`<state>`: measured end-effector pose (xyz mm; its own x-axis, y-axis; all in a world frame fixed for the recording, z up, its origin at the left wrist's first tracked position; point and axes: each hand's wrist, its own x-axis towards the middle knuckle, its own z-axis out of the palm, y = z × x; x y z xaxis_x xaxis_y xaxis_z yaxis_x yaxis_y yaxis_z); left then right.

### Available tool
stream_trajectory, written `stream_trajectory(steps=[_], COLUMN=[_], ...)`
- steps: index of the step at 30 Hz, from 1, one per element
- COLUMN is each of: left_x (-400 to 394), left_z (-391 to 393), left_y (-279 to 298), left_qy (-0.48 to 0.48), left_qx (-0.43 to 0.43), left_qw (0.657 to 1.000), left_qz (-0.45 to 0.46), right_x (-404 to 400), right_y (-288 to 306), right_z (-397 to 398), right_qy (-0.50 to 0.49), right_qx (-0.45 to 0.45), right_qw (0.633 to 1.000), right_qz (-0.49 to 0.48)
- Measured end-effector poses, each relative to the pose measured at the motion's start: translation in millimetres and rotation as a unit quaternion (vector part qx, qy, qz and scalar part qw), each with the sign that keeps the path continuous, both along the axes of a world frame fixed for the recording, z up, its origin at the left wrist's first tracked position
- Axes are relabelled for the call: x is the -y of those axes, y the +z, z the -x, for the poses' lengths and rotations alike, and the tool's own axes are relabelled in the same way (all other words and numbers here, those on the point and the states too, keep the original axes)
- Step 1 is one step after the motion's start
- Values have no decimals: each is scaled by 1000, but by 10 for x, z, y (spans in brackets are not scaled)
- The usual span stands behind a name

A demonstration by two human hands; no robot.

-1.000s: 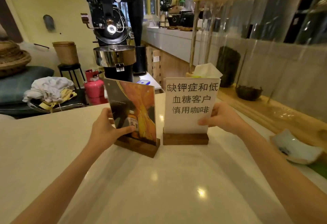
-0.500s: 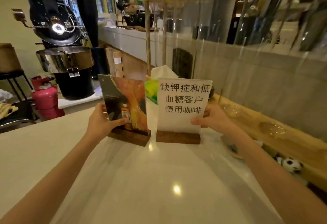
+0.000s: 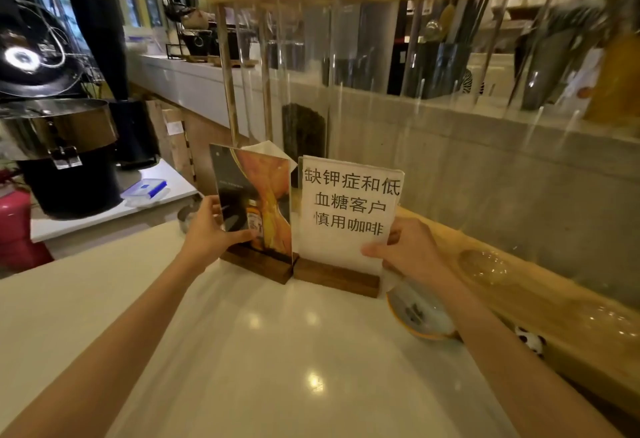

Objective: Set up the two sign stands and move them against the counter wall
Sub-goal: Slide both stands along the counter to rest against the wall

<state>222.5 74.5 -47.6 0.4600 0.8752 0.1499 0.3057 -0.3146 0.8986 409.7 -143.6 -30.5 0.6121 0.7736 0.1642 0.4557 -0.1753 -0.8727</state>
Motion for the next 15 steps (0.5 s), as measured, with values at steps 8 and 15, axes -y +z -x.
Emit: stream_trajectory(steps=[8,15], left_x=[-146,-127], left_z=[-386,-693], left_y=[-27,-10], left_qy=[-54,-90], left_qx=[4,26], left_qw=[998,995], left_qz=[17,33], right_x=[40,116], right_y=[-72,-131], right_z=[-82,-147], right_qy=[-74,-119], right_qx=[44,57], right_qw=[996,991], right_qz=[-13,-20])
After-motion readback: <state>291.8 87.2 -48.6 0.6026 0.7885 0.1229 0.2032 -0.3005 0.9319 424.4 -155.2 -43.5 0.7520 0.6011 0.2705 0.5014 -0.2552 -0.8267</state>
